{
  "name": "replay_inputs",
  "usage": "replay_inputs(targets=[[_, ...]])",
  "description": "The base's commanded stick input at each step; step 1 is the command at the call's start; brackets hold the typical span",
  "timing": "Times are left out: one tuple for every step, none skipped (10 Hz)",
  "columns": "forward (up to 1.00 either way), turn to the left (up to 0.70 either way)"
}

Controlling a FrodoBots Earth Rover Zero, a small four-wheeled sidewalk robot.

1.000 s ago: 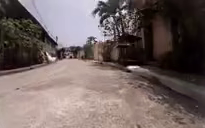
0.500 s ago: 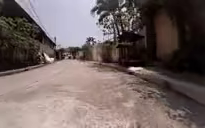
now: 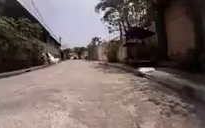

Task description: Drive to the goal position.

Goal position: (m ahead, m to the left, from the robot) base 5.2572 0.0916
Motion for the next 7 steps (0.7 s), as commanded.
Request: replay_inputs(targets=[[1.00, 0.17], [1.00, 0.00], [1.00, 0.00], [1.00, 0.00], [1.00, 0.00], [1.00, 0.00], [1.00, 0.00]])
